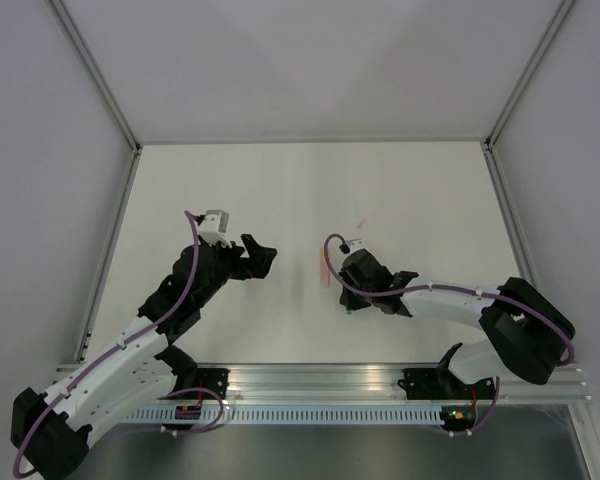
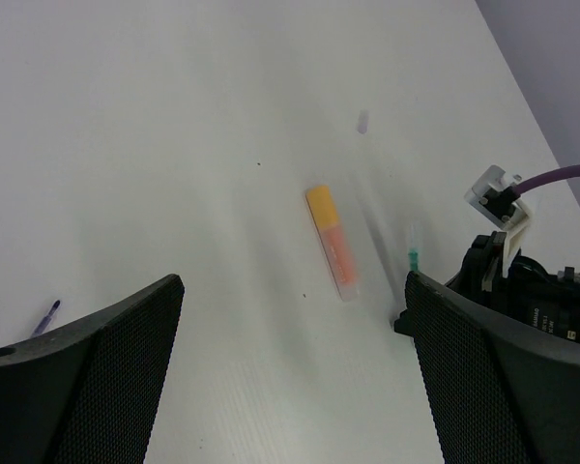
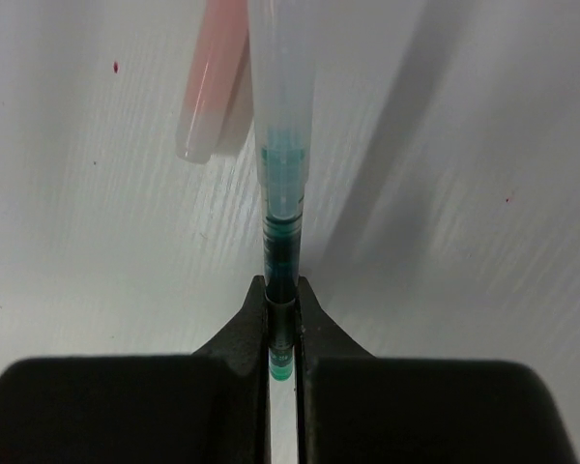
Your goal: Insert the pens into the pen caps
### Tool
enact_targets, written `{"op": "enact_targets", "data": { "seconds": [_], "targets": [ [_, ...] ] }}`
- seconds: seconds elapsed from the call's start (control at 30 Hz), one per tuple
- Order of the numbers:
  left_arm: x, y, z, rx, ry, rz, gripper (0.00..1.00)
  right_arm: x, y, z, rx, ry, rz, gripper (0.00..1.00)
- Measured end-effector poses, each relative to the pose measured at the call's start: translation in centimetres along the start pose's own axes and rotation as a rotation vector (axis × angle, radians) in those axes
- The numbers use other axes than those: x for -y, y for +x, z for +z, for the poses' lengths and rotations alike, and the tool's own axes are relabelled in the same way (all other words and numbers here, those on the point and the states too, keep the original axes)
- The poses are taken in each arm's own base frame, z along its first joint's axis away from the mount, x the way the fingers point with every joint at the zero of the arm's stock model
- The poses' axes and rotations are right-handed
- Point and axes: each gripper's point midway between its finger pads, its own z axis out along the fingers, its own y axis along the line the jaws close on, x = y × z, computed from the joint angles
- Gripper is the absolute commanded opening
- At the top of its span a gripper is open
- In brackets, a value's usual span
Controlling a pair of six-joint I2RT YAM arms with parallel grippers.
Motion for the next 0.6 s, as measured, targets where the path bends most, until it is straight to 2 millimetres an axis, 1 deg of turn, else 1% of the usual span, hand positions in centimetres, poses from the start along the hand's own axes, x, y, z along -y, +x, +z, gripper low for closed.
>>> {"op": "enact_targets", "data": {
  "seconds": [0.07, 0.1, 0.13, 0.17, 0.2, 0.3, 0.5, 0.6],
  "targets": [
    [0.0, -0.5, -0.3, 0.023, -0.003, -0.001, 0.99, 0.0, -0.6, 0.4, 0.007, 0.011, 0.013, 0.05],
    [0.0, -0.8, -0.5, 0.034, -0.004, -0.002, 0.99, -0.1, -0.9, 0.6, 0.012, 0.015, 0.017, 0.09],
    [0.0, -1.0, -0.6, 0.044, -0.005, -0.002, 0.99, -0.1, -1.3, 0.8, 0.017, 0.019, 0.025, 0.1],
    [0.0, -1.1, -0.7, 0.049, -0.004, -0.003, 0.99, -0.1, -1.6, 1.0, 0.02, 0.023, 0.03, 0.12],
    [0.0, -1.2, -0.7, 0.053, -0.004, -0.003, 0.99, -0.2, -1.9, 1.3, 0.023, 0.028, 0.038, 0.16],
    [-0.1, -1.4, -0.8, 0.061, -0.008, -0.002, 0.99, -0.2, -2.6, 1.7, 0.031, 0.04, 0.05, 0.2],
    [0.0, -1.9, -1.3, 0.081, -0.004, -0.004, 0.99, 0.2, -3.7, 2.3, 0.057, 0.077, 0.066, 0.26],
    [0.1, -2.2, -1.6, 0.092, 0.001, -0.006, 0.99, 0.6, -4.0, 2.4, 0.068, 0.095, 0.076, 0.26]
  ]
}}
